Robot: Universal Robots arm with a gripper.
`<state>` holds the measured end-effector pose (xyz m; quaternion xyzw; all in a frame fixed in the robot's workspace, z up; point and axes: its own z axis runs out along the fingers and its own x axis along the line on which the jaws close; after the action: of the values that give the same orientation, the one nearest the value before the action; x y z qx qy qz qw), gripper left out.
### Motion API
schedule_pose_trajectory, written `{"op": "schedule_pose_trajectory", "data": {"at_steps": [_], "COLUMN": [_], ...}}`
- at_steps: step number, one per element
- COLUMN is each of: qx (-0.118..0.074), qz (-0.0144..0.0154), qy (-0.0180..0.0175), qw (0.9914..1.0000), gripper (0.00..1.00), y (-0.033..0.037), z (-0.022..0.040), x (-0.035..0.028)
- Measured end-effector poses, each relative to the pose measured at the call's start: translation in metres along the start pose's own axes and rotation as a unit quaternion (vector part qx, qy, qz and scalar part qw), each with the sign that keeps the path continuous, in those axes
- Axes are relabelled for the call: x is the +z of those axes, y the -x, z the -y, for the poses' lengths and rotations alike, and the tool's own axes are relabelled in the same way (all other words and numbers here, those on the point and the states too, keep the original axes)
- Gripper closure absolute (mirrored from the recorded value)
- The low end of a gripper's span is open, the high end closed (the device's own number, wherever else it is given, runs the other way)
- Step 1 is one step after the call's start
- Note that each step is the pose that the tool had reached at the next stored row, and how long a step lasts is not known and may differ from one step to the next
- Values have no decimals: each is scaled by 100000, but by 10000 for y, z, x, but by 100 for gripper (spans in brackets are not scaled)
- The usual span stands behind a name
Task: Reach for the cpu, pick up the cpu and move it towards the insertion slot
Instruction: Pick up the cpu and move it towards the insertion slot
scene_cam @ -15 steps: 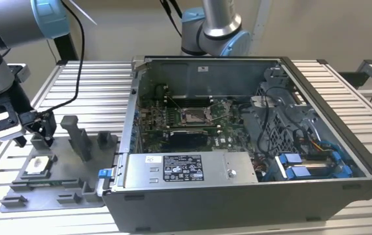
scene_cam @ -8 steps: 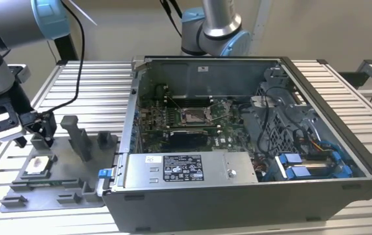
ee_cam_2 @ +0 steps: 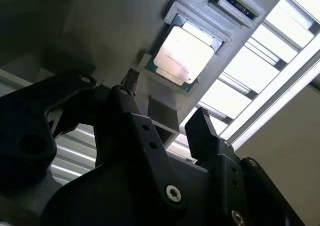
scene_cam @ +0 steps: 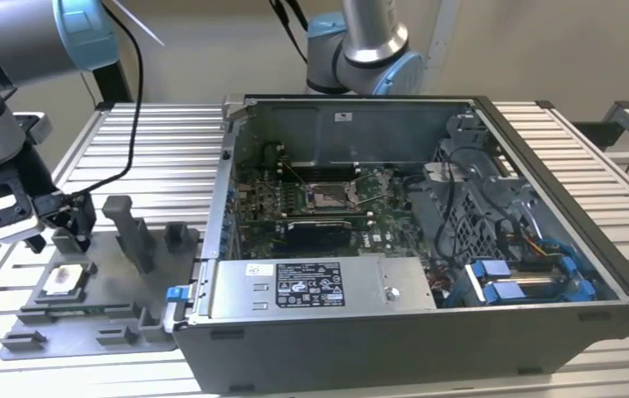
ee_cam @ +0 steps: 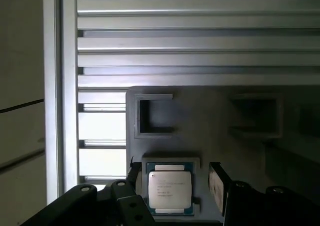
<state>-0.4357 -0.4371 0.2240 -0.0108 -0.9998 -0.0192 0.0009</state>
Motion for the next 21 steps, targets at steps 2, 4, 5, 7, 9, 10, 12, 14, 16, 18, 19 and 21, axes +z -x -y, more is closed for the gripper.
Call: {"op": "schedule_pose_trajectory", "data": {"at_steps": [2,4,5,7,9,10,12,14,16,18,19,21], "qx": [4,2,1,3,4,3,4,3,4,5,3,7], "qz": [-7,-4,-2,-2,-1,-4,-7,-32,-43,-57,-64,-83], "qy": [-5,-4,-4,-4,-7,-6,-5,-10,-5,-8,-5,-11], "qw": [100000,100000,100000,100000,100000,100000,100000,100000,100000,100000,100000,100000], "gripper": [0,0,0,0,0,0,0,0,0,0,0,0], "y": [0,0,0,0,-2,-2,-4,-5,-7,-11,-13,-18], "z": [12,22,28,45,63,73,95,119,139,157,166,180], "x": [7,17,21,31,43,48,63,79,99,119,132,155]}}
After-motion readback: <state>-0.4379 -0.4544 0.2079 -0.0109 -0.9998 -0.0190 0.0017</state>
